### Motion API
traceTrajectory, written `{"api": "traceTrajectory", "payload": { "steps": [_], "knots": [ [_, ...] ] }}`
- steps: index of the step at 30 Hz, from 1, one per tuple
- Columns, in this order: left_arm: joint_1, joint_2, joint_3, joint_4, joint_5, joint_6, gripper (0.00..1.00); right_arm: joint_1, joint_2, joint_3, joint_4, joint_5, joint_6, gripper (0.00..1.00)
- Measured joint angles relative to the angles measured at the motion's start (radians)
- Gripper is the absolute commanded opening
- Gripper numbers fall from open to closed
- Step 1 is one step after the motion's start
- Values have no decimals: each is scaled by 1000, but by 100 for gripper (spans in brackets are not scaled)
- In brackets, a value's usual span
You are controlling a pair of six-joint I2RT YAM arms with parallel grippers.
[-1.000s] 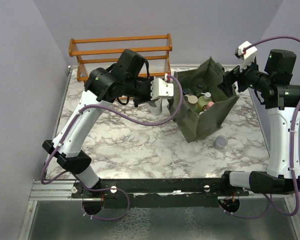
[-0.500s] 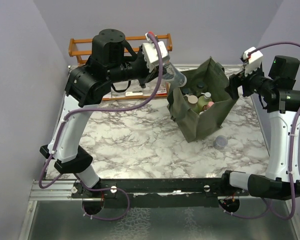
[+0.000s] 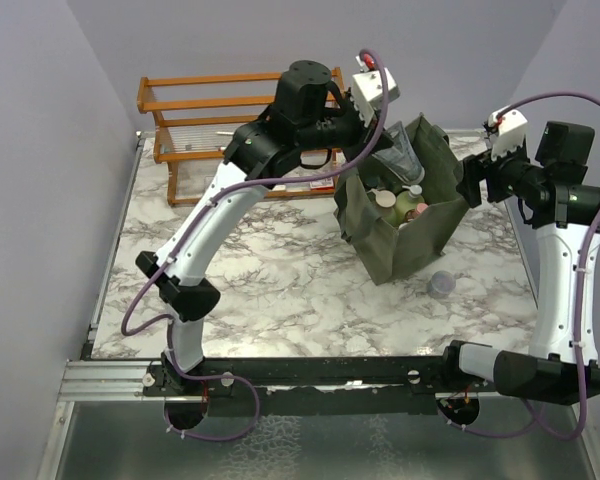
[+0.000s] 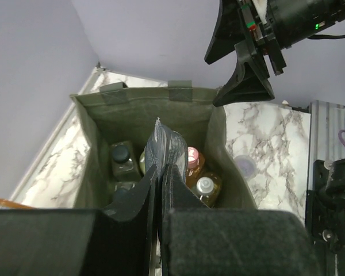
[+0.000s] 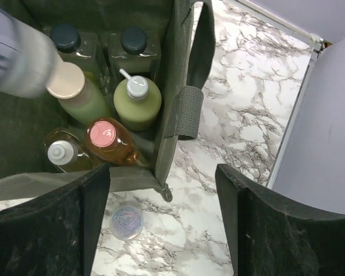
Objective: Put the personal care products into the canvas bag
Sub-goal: Place the care product in the canvas bag.
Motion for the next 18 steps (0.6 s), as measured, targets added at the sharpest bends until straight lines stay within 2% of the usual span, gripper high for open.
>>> {"api": "traceTrajectory", "payload": {
  "steps": [9,18],
  "knots": [
    [-29,63,-70,88,14,-114,0,-5,-60,-20,-11,-29,4,67],
    [-45,102,-82,135,37,-172,0,-7,-45,-39,-13,4,17,60]
  ]
}}
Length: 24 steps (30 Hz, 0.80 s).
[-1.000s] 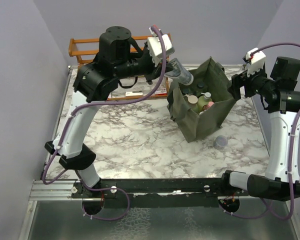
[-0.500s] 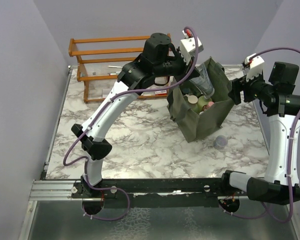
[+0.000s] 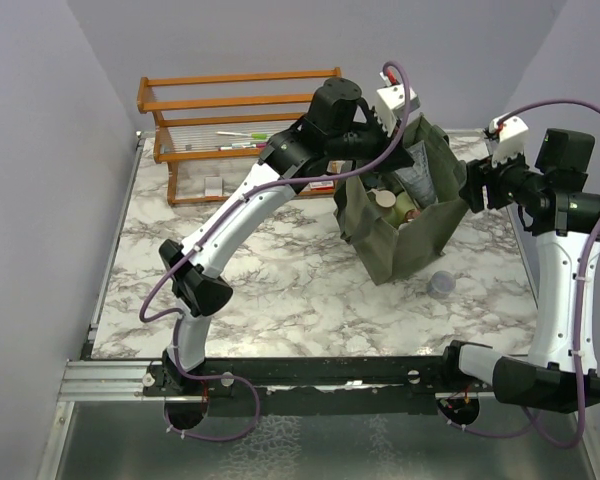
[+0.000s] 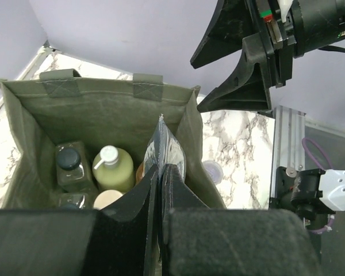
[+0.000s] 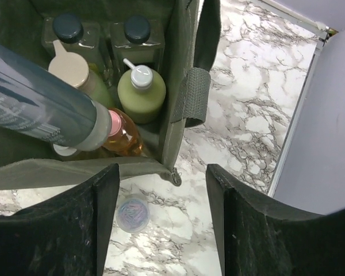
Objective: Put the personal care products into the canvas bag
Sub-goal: Place the care product in the canvas bag.
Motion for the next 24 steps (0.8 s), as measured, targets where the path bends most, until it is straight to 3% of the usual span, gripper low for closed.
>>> {"api": "traceTrajectory", "payload": {
  "steps": [24],
  "knots": [
    [-16,50,-21,68,57,-87,0,-6,126,27,-134,11,-245,38]
  ]
}}
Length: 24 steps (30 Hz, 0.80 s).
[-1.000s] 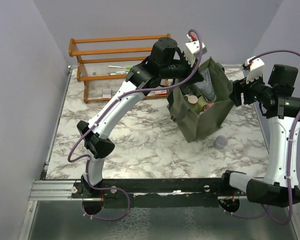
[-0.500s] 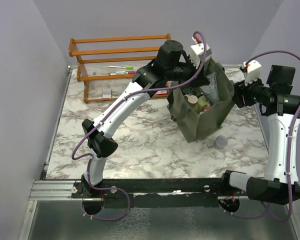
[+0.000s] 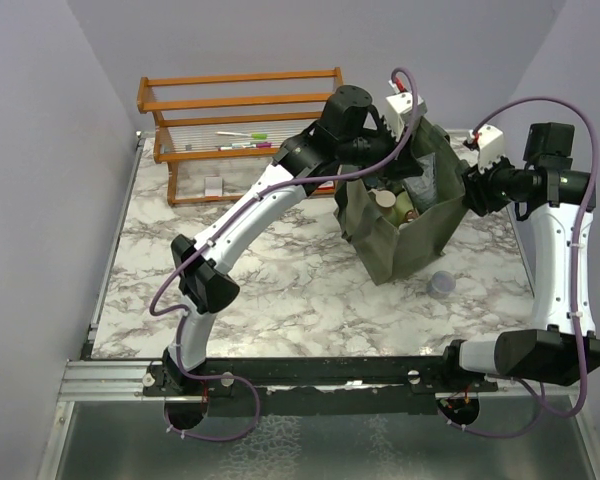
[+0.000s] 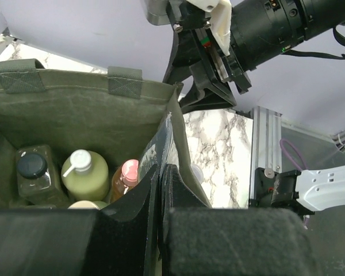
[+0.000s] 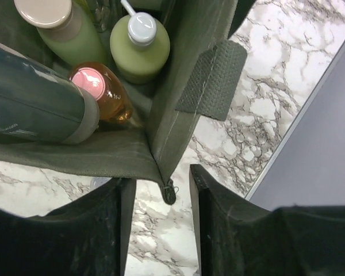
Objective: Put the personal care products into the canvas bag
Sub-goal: Place the care product in the canvas bag.
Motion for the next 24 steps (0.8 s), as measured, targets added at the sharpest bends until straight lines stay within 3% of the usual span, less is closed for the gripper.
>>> {"api": "traceTrajectory", "payload": {
  "steps": [3,7,9,24],
  "knots": [
    [0,10,-7,19,19,-14,0,0,21,16,-12,-15,-31,31],
    [-5,28,-8,45,42,-31,0,0,36,39,-33,-37,-68,9],
    [-8,40,-8,51,51,-37,0,0,44,55,-47,-45,-81,4],
    [-38,158,-11,89,66,-49,0,0,49,72,-79,-49,-114,1]
  ]
}}
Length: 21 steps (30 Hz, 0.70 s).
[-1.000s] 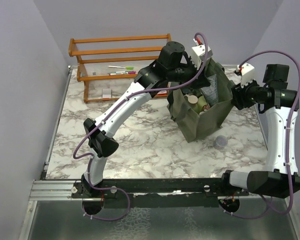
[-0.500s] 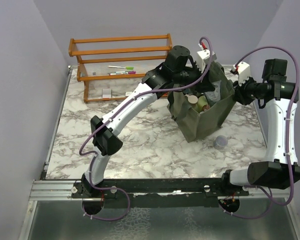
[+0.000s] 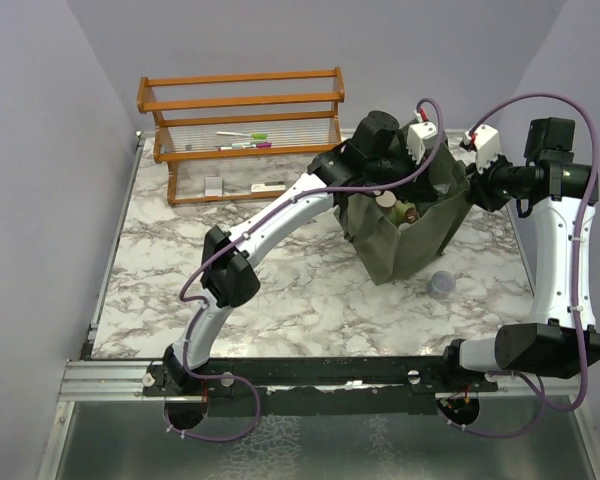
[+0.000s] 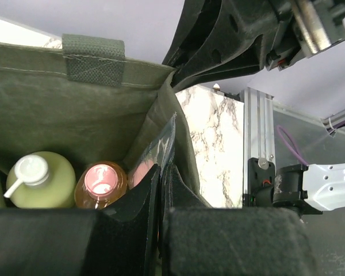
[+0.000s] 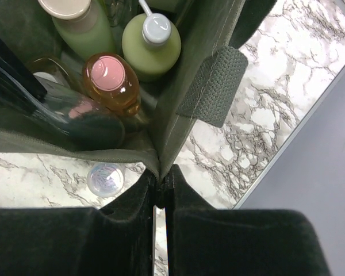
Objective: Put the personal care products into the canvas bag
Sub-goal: Place the care product in the canvas bag.
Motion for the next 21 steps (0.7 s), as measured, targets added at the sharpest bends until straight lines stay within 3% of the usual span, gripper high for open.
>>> {"api": "traceTrajectory", "payload": {
  "steps": [21],
  "knots": [
    [-27,115,0,38,21,46,0,0,0,-1,-2,-3,17,1]
  ]
}}
